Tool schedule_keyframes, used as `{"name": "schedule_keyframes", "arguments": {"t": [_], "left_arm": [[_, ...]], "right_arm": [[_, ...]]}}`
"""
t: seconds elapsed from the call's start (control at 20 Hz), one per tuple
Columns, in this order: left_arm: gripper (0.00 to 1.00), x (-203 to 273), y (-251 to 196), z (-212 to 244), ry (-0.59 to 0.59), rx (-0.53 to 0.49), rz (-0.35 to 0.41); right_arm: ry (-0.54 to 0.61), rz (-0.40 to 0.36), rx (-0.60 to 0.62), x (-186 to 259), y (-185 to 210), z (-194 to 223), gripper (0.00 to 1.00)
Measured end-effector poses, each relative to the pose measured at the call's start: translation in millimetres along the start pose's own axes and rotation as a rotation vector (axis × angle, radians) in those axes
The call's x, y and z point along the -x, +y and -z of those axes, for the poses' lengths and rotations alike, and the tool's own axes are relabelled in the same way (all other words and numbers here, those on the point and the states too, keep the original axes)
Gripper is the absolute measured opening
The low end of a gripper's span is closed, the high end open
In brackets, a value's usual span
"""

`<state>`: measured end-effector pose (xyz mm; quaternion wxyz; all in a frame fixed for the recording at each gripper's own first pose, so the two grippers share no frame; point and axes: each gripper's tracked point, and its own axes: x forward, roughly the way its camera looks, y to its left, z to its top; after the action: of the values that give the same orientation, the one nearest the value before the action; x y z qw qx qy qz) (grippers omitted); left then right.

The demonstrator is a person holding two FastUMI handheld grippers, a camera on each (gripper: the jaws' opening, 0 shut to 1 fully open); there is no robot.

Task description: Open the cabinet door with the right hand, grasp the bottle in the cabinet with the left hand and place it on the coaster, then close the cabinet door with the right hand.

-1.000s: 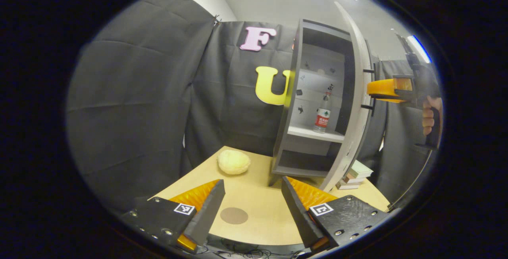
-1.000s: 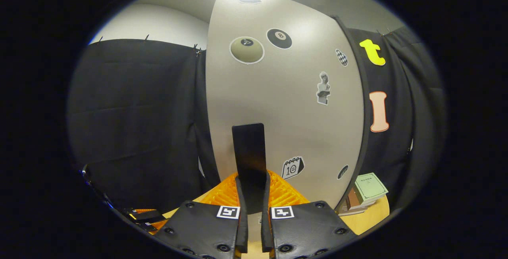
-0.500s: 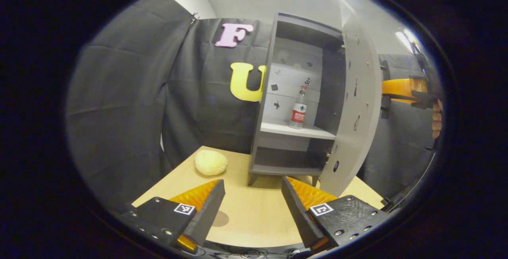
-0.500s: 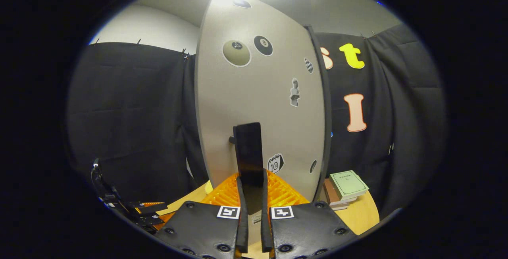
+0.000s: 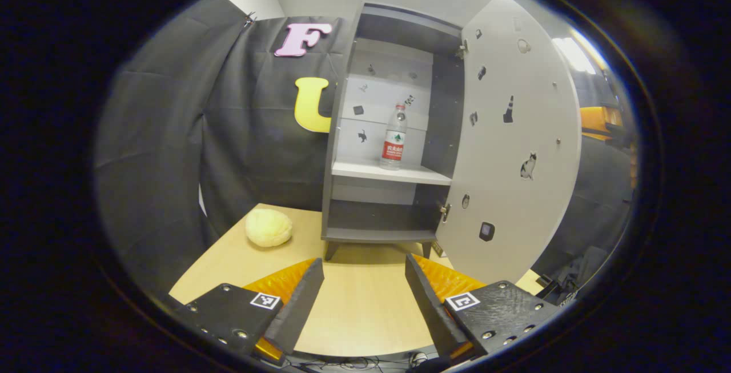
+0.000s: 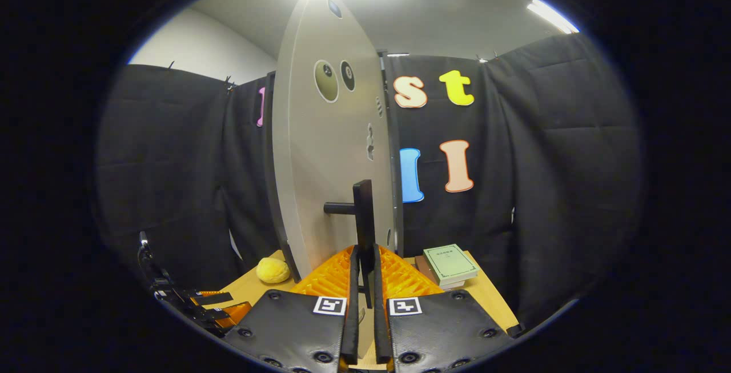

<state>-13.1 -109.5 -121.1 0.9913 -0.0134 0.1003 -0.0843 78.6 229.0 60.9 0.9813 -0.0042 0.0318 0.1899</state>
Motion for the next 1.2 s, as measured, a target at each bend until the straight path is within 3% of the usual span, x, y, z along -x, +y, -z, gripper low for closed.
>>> {"name": "schedule_keyframes", "arguments": {"t": [0.25,0.3,0.45,0.75,0.8,1.0,1.05,1.1,1.15,1.2], "left_arm": [[0.89,-13.2,-15.9,9.2,0.017,-0.010,0.045],[0.92,-16.2,-19.9,8.8,0.018,-0.003,0.054],[0.87,-18.7,-23.2,13.1,0.032,-0.010,0.062],[0.89,-21.0,-17.3,7.6,0.031,-0.017,0.065],[0.87,-23.3,-14.9,6.0,0.029,-0.022,0.066],[0.89,-44.1,-7.8,-1.3,0.019,-0.040,0.065],[0.89,-48.1,-7.0,-6.3,0.009,-0.040,0.066],[0.89,-52.0,-6.9,-12.5,-0.005,-0.040,0.068],[0.89,-57.8,-5.8,-17.3,-0.014,-0.043,0.069],[0.89,-62.0,-4.6,-20.9,-0.019,-0.048,0.066]], "right_arm": [[-0.017,0.137,0.029,6.5,-48.1,-3.3,0.10],[-0.020,0.142,0.005,7.1,-53.4,-4.3,0.08],[-0.042,0.130,-0.036,6.0,-51.6,-2.1,0.07],[-0.034,0.120,-0.023,15.7,-53.3,-0.3,0.07],[-0.033,0.144,-0.020,21.4,-59.4,-0.9,0.00],[-0.018,0.224,-0.003,62.6,-82.6,3.7,0.00],[-0.011,0.242,-0.002,62.4,-89.4,2.6,0.07],[-0.006,0.263,0.003,65.0,-97.7,1.3,0.00],[-0.002,0.287,0.010,65.2,-107.9,-0.6,0.07],[0.002,0.305,0.013,65.6,-116.7,-3.2,0.07]]}}
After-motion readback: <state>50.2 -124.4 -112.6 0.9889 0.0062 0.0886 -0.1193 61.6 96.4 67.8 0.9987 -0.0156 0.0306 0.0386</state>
